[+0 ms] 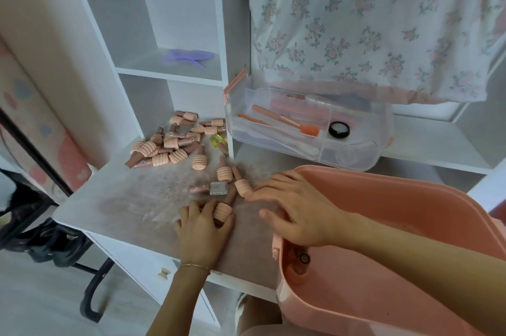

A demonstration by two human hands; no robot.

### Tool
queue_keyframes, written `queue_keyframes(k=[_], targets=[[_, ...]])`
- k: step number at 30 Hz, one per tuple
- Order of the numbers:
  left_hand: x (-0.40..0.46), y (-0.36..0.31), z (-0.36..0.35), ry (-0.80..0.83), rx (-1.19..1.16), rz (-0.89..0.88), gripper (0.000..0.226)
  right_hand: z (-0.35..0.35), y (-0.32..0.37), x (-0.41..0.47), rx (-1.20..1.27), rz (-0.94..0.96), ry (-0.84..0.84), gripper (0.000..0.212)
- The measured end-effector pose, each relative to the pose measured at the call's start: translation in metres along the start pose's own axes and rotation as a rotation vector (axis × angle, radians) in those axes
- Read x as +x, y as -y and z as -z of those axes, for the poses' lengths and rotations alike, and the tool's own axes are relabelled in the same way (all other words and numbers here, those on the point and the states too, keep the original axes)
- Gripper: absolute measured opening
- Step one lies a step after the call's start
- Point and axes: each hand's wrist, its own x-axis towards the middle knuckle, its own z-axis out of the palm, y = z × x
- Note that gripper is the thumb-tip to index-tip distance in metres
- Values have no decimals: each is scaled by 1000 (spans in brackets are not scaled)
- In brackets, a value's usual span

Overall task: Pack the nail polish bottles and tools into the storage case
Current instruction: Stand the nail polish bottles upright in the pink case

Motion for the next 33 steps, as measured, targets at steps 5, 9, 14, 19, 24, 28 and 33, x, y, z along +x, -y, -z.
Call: queue_keyframes(k=[5, 9, 14, 19, 24, 28, 33], targets=[[-12, 15, 16, -43, -439, 9, 23, 3, 1, 31, 28, -89, 5, 27], [-15, 33, 34, -164, -787, 318, 25, -3, 0, 81, 33, -131, 179, 33], [-26, 48, 59, -243, -1180, 426, 29, -38, 2, 140, -70, -159, 550, 43], [-39, 52, 78, -232, -1374, 409, 24, -68, 4, 162, -368, -115, 628, 24], [-44, 52, 86, -173, -1425, 335, 12, -80, 7, 165, -438, -31, 565, 15], [-43, 46, 89, -141, -1453, 288, 10, -61, 20, 160, -145, -49, 422, 9], [-39, 24, 92, -66, -1494, 187, 16, -14, 36, 128, 287, -175, 140, 11]])
